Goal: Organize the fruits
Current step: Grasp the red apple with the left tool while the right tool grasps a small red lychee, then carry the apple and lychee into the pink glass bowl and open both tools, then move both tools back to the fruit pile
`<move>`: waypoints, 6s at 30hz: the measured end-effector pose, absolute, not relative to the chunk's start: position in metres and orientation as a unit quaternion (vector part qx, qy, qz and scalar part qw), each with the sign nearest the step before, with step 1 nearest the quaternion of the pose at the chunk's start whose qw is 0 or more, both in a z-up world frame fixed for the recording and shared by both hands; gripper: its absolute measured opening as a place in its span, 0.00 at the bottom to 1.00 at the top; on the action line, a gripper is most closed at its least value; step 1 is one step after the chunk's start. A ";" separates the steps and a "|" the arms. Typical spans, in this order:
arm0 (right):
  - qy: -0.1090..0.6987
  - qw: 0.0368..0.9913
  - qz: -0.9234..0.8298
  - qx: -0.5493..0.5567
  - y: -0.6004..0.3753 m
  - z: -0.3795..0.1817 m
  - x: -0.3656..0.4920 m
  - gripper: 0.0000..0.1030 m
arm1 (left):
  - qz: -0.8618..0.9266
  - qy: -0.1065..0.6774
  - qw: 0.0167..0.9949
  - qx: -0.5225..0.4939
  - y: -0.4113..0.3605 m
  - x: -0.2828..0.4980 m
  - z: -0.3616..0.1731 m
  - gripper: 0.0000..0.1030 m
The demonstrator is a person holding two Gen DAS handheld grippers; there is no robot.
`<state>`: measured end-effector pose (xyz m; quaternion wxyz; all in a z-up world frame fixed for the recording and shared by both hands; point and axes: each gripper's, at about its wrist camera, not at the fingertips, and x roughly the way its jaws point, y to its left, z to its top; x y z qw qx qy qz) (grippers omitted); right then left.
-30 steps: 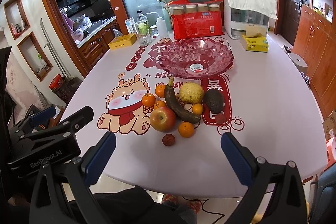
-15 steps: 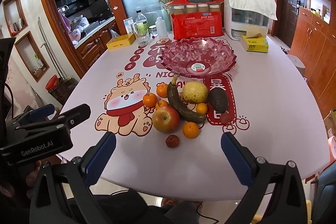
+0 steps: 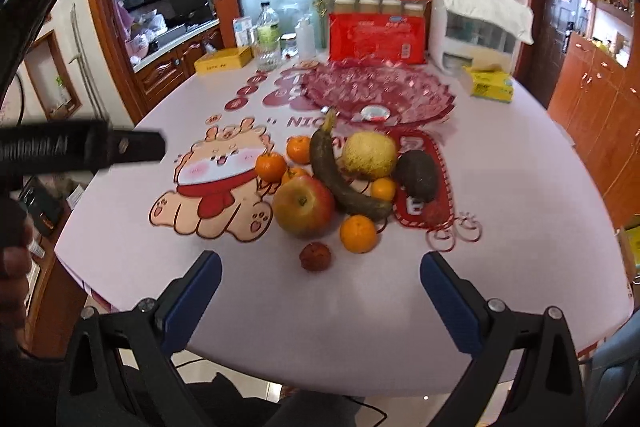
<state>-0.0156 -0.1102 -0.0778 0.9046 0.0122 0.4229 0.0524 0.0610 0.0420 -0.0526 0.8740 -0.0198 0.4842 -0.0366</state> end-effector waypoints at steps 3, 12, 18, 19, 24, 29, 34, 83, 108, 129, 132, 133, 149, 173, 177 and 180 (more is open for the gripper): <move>0.431 0.900 0.068 0.006 -0.109 -0.093 -0.010 0.91 | -0.043 0.501 0.864 -0.011 0.031 0.075 -0.064 0.99; 0.463 0.875 0.132 -0.043 -0.101 -0.150 0.018 0.73 | -0.075 0.582 0.809 -0.014 0.002 0.125 -0.112 0.93; 0.473 0.863 0.164 -0.061 -0.100 -0.174 0.038 0.60 | -0.086 0.624 0.777 -0.017 -0.014 0.150 -0.143 0.93; 0.475 0.862 0.167 -0.064 -0.100 -0.177 0.041 0.59 | -0.086 0.629 0.772 -0.018 -0.016 0.154 -0.147 0.93; 0.480 0.851 0.203 -0.066 -0.101 -0.188 0.055 0.54 | -0.091 0.658 0.747 -0.022 -0.030 0.172 -0.167 0.93; 0.491 0.840 0.225 -0.055 -0.106 -0.195 0.065 0.48 | -0.097 0.673 0.733 -0.015 -0.041 0.183 -0.181 0.87; 0.489 0.837 0.239 -0.059 -0.104 -0.196 0.069 0.35 | -0.097 0.688 0.719 -0.012 -0.050 0.191 -0.194 0.87; 0.356 0.920 0.158 0.040 -0.210 -0.028 0.163 0.31 | -0.100 0.540 0.833 -0.064 -0.032 0.223 0.006 0.64; 0.458 0.865 0.202 0.038 -0.241 -0.129 0.277 0.31 | -0.065 0.605 0.789 -0.084 -0.088 0.342 -0.132 0.64; 0.472 0.856 0.205 0.054 -0.240 -0.138 0.284 0.63 | -0.049 0.591 0.801 -0.081 -0.089 0.351 -0.134 0.84; 0.460 0.863 0.200 0.057 -0.244 -0.127 0.277 0.68 | -0.047 0.575 0.811 -0.096 -0.082 0.338 -0.119 0.84; 0.456 0.866 0.198 0.058 -0.246 -0.123 0.274 0.70 | -0.049 0.569 0.815 -0.099 -0.080 0.334 -0.113 0.84; 0.407 0.901 0.127 0.085 -0.270 -0.059 0.198 0.79 | -0.103 0.501 0.850 -0.123 -0.040 0.220 -0.036 0.84; 0.437 0.893 0.046 0.093 -0.246 -0.087 0.063 0.80 | -0.139 0.543 0.821 -0.110 -0.001 0.091 -0.072 0.84; 0.451 0.888 0.073 0.057 -0.241 -0.098 0.061 0.80 | -0.117 0.551 0.822 -0.086 -0.014 0.082 -0.083 0.84; 0.449 0.887 0.102 0.012 -0.241 -0.104 0.061 0.80 | -0.104 0.551 0.824 -0.081 -0.025 0.079 -0.090 0.84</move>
